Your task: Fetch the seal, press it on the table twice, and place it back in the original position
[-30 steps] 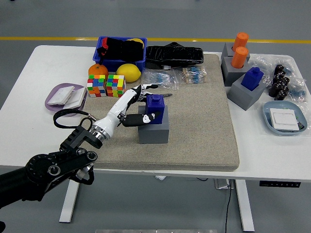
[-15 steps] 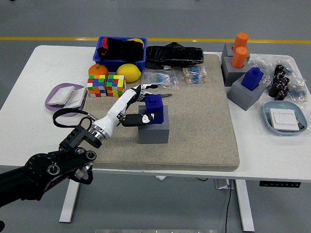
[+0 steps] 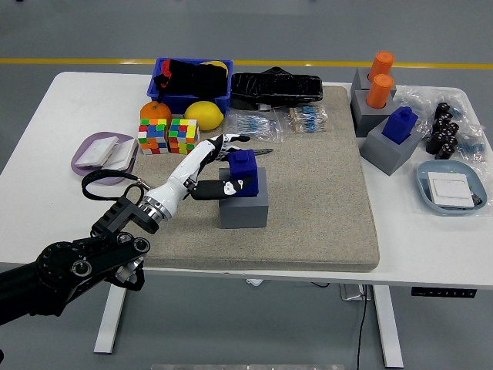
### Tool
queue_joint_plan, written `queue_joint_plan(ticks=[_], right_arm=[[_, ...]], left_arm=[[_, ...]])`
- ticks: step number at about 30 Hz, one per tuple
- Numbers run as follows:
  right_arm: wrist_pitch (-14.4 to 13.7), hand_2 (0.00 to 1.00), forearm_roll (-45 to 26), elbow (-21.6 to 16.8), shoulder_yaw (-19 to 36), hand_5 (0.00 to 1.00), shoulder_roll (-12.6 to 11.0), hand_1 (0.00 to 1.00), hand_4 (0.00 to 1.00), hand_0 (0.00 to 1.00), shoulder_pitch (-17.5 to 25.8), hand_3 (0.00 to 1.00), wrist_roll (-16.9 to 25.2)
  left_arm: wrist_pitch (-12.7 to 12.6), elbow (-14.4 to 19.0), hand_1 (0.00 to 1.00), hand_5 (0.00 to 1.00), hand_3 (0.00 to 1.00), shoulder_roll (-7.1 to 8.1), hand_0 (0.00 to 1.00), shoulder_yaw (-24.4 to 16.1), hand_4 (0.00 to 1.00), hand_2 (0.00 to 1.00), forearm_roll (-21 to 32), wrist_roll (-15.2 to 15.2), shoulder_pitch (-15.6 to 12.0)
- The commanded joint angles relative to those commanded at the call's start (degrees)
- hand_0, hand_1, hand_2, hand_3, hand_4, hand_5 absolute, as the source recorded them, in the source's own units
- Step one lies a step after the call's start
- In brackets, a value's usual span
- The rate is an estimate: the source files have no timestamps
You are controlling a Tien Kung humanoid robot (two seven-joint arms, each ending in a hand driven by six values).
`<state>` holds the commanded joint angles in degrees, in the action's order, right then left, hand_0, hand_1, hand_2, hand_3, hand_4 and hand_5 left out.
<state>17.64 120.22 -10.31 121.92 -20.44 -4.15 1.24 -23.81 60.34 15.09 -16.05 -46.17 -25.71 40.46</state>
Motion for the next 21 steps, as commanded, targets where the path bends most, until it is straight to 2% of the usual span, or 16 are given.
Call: queue_joint_plan(ticks=[13,21], right_arm=[[0.06,0.659,-0.04,0.0,0.18,0.44,-0.09,0.683,0.795,0.784,0.06,0.619,0.04],[0.12,0.658,-0.08,0.0,0.07,0.441,-0.08,0.683,0.795,0.784,-0.02,0.62,0.12]], left_arm=[[1.86,1.59,0.566,0.002,0.826,1.5,0.649,-0.1,0.735,0.573,-2.03,2.08,0.85],[2.46,1.45,0.567,0.002,0.823,1.4,0.649,0.36,0.736,0.566,-2.46,2.52,0.96]])
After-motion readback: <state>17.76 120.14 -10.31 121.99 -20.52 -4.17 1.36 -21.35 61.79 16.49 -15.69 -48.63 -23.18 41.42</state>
